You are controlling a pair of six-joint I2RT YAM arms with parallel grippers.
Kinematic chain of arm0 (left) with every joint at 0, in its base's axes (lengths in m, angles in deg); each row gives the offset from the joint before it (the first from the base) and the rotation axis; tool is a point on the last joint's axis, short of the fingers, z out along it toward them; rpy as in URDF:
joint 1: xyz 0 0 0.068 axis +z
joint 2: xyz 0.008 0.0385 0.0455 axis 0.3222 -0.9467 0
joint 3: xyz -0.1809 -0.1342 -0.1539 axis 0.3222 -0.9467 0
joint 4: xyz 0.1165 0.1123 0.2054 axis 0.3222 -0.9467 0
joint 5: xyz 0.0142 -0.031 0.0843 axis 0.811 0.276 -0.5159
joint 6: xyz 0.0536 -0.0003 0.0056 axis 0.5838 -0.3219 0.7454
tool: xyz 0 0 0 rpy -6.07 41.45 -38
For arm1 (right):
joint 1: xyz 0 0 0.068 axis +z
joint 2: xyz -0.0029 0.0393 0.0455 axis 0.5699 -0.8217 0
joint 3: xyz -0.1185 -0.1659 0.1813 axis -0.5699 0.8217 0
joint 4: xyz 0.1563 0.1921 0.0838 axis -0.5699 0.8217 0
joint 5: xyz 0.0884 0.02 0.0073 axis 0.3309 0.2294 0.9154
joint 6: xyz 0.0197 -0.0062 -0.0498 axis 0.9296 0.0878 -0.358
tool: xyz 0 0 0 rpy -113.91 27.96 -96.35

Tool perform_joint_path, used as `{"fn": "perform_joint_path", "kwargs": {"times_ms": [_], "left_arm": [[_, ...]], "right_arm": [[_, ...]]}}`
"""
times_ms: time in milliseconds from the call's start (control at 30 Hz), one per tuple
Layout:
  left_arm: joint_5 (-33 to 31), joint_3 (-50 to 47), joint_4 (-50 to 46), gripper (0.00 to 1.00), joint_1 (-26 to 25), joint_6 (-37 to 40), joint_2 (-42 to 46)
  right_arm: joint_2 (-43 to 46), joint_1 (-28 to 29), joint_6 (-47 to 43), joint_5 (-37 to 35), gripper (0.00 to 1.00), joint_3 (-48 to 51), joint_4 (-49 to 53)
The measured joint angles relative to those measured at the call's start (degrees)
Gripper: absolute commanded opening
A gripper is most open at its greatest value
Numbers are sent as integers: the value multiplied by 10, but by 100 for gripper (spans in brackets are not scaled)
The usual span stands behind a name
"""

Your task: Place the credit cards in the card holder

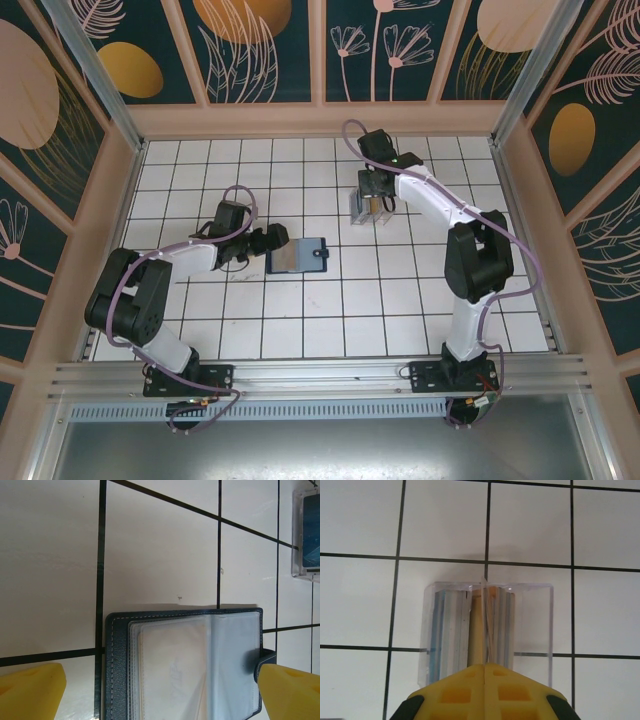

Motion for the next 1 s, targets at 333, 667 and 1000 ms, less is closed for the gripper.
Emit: {"fn": "perform_joint_path", "kwargs": {"times_ms": [333,667,1000], "left_arm": [[0,0,0,99,0,0,0],[0,0,0,99,0,0,0],[2,0,0,98,0,0,0]], "right_arm": [[4,-3,6,26,0,0,-3],[18,-8,10,54,0,0,-10],[18,-10,6,11,0,43,-27]]}}
